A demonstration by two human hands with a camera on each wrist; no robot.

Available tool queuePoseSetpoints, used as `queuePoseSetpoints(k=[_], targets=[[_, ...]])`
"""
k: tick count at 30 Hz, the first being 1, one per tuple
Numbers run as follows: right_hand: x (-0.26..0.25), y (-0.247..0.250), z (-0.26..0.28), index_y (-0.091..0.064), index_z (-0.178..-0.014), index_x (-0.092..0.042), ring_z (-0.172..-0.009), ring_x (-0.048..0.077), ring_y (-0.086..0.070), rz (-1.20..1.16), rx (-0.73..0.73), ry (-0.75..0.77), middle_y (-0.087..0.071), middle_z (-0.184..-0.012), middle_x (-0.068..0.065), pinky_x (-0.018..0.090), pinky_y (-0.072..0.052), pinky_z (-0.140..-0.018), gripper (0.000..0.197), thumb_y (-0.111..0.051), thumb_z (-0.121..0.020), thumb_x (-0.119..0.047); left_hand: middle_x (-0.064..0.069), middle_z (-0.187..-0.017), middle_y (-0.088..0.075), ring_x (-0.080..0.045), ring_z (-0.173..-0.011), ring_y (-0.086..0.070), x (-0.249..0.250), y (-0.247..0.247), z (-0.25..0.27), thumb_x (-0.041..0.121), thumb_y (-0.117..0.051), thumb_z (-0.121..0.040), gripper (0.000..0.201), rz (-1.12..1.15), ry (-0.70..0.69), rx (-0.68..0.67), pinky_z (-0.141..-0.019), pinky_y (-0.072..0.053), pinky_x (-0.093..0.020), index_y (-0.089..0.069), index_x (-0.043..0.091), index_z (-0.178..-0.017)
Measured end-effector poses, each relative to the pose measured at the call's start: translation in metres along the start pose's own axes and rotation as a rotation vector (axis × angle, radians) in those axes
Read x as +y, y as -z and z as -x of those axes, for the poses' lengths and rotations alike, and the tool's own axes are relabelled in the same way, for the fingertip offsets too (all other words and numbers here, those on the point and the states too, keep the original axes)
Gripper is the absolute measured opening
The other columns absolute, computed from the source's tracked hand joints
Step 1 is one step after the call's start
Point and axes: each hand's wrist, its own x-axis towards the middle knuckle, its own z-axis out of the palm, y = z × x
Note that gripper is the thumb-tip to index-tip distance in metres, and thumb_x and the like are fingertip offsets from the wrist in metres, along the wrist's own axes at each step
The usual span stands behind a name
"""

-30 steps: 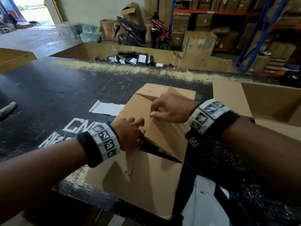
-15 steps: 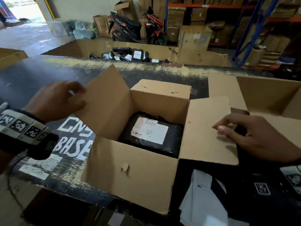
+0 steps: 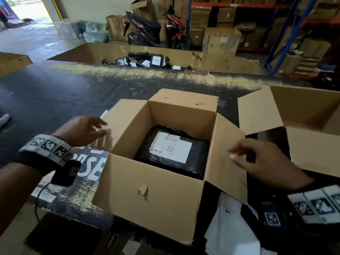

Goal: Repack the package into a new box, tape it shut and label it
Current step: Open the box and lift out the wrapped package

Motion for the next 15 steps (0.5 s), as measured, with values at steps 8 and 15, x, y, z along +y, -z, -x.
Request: queuePoseSetpoints(k=[8,15], targets=[[-0.106,0.025,-0.118,-0.071,-0.103,-0.024,-0.088,0.010,-0.069,-0.015,-0.102,0.057,-0.072,-0.097,-0.007,0.030,-0.055,-0.079,0.022,-0.074,-0.088,-0.039,0.013,-0.100,-0.071,-0.010,-0.092,-0.069,0.136,0.073,-0.040,0.046,-0.065,-0.094,0.032,0.011,-0.338,0.114,-0.093,-0.055,-0.036,-0.068,0.030,-0.121],[-0.103,-0.057,-0.190,-0.072,-0.106,-0.007,-0.094,0.030,-0.071,0.246,-0.272,-0.064,-0.074,-0.107,0.014,0.026,-0.044,-0.065,0.038,-0.081,-0.078,-0.033,0.000,-0.101,-0.076,-0.020,-0.089,-0.069,0.196,-0.010,-0.092,0.038,-0.072,-0.086,0.032,-0.291,-0.366,-0.166,-0.086,-0.056,-0.034,-0.073,0.026,-0.116]])
